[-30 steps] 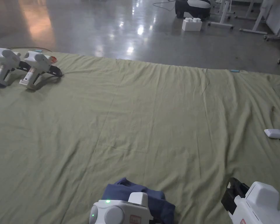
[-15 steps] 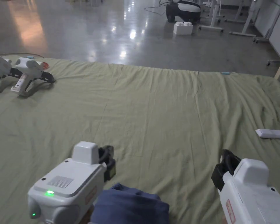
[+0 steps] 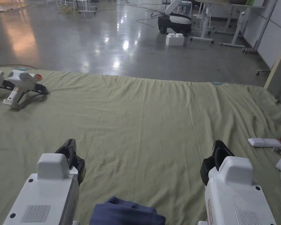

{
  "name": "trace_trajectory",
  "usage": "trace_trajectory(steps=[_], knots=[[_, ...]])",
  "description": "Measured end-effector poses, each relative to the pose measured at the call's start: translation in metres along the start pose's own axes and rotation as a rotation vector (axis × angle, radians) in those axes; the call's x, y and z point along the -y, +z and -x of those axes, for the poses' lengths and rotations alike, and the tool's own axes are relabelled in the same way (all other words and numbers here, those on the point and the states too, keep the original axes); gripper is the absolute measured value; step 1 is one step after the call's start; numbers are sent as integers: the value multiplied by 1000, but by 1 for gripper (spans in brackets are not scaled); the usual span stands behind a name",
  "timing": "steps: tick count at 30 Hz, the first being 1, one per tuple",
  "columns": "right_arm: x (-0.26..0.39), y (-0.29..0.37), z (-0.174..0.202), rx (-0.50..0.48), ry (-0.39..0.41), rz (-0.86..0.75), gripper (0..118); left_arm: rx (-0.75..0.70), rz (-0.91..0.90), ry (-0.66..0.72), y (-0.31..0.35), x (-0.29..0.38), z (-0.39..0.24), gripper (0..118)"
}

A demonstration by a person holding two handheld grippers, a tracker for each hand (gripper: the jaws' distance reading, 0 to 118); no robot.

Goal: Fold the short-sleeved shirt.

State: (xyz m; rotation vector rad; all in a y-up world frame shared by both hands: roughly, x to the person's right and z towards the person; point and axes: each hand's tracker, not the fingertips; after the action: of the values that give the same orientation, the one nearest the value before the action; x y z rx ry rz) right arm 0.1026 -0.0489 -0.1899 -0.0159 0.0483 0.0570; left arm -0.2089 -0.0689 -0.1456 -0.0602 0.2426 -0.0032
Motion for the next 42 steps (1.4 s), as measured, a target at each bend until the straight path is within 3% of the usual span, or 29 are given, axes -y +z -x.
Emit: trace_trajectory(steps=[4, 10, 13, 20, 23, 27, 29, 37, 42], knots=[[17, 17, 4, -32, -52, 78, 0, 1, 44, 35, 0, 6, 12, 3], [83, 53, 45, -212, -54, 341, 0, 21, 138, 62, 5, 26, 30, 2], [118, 62, 64, -278, -92, 469, 0, 30, 198, 70, 11, 37, 39, 2], [177, 54, 94, -295, 9, 559, 0, 173, 449, 178, 15, 69, 64, 6], [179, 50, 93, -294, 34, 543, 0, 280, 586, 271, 11, 86, 76, 25], [182, 51, 91, -298, 37, 542, 0, 452, 747, 385, -2, 109, 86, 84], [184, 53, 89, -303, 42, 538, 0, 507, 784, 426, -8, 120, 86, 100], [182, 52, 86, -315, 30, 545, 0, 716, 992, 654, -44, 165, 72, 100], [182, 51, 85, -321, 27, 548, 0, 870, 1027, 796, -64, 179, 64, 99]])
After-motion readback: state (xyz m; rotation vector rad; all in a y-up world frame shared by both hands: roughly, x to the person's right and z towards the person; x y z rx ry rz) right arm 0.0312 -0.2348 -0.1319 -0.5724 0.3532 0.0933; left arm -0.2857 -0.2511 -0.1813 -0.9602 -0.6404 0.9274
